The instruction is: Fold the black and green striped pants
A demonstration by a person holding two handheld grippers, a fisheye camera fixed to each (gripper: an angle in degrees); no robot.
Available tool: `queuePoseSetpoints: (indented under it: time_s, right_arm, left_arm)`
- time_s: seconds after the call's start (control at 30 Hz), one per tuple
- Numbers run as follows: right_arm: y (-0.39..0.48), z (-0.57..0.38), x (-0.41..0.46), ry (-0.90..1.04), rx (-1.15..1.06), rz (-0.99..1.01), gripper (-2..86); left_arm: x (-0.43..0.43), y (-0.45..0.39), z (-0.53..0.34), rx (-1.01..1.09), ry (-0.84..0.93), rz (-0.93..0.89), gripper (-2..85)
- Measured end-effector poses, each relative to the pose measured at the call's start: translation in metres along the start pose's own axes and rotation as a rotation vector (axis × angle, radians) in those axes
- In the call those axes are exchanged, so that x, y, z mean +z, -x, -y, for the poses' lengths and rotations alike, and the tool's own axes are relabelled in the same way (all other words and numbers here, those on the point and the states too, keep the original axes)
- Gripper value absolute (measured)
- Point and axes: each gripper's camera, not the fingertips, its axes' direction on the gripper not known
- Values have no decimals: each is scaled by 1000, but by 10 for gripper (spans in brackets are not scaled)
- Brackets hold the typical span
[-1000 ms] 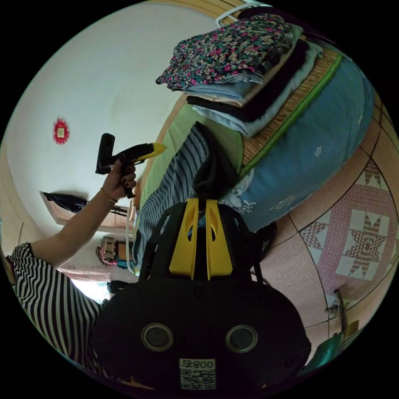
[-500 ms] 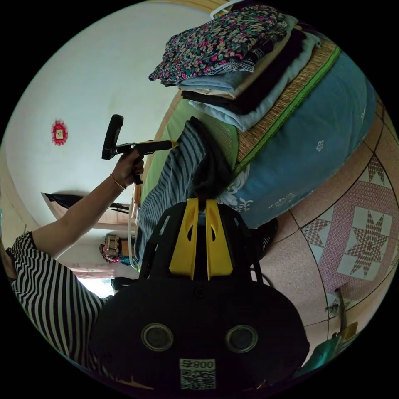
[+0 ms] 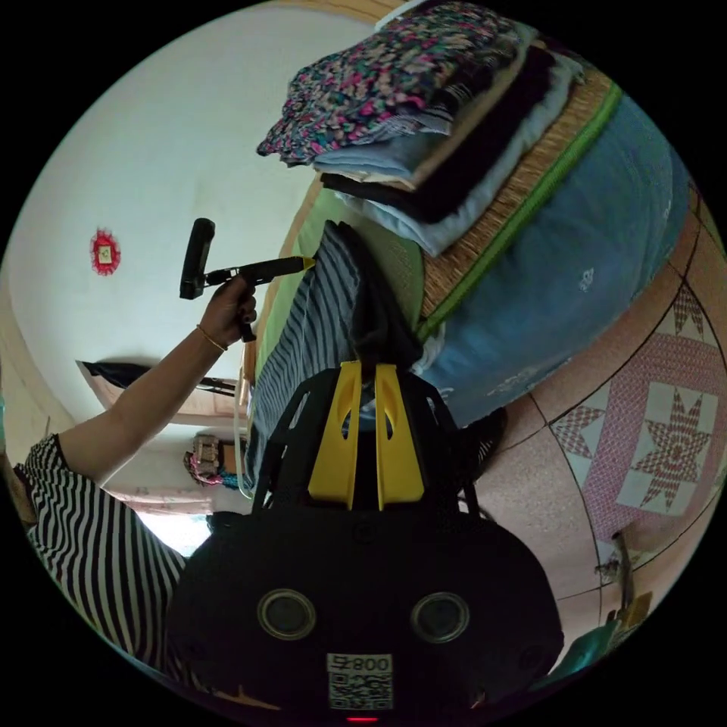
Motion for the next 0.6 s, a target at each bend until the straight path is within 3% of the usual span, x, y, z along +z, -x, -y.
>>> queuePoseSetpoints:
  time_s: [0.2,0.43,0.6]
  right_arm:
    - [25,0,3,8,13,12,20]
    - [86,-11,-14,-65,-64,-183,3]
    - [141,0,31,60,-209,-234,1]
  left_arm:
    - [-31,13,-21,13,-22,4,15]
    - [-104,54,-98,-108,-227,-146,11]
    - [-105,75,-147,-178,-105,-170,4]
